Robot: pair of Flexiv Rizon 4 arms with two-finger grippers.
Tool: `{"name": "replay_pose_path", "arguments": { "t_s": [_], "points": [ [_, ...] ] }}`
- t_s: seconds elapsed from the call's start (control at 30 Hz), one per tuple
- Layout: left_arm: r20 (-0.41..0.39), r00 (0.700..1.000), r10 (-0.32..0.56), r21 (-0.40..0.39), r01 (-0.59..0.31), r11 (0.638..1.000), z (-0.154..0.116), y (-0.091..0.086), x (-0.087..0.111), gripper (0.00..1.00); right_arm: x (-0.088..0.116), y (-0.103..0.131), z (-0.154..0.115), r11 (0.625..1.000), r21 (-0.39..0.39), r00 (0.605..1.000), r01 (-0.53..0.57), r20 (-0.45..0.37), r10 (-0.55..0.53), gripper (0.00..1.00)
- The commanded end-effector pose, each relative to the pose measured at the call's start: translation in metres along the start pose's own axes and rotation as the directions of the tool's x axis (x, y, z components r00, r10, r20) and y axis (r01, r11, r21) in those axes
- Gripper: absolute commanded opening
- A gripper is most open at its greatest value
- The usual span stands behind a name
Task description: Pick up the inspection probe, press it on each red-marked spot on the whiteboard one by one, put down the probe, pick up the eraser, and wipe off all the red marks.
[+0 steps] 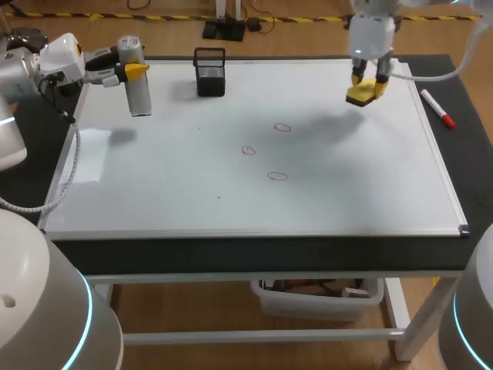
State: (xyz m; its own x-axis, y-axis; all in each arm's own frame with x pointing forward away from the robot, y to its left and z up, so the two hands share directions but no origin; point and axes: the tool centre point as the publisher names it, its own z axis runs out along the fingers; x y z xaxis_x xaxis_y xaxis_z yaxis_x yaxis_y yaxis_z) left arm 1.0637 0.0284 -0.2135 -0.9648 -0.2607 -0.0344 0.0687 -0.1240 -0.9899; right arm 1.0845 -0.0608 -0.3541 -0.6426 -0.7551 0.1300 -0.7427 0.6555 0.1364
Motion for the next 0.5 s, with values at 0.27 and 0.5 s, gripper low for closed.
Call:
{"name": "replay_pose_path", "arguments": {
  "t_s": [0.27, 0.5],
  "points": [
    [0.009, 1.000, 0.003, -0.002, -0.003, 1.000, 0.001, -0.002, 0.003, 0.00, -0.033, 0.088, 0.011, 0.986, 0.073, 0.989, 0.147, -0.035, -0.144, 0.00],
    [0.009, 1.000, 0.003, -0.002, -0.003, 1.000, 0.001, -0.002, 0.003, 0.00, -0.059, 0.143, 0.012, 0.941, 0.163, 0.955, 0.297, -0.072, -0.289, 0.00]
  ]
}}
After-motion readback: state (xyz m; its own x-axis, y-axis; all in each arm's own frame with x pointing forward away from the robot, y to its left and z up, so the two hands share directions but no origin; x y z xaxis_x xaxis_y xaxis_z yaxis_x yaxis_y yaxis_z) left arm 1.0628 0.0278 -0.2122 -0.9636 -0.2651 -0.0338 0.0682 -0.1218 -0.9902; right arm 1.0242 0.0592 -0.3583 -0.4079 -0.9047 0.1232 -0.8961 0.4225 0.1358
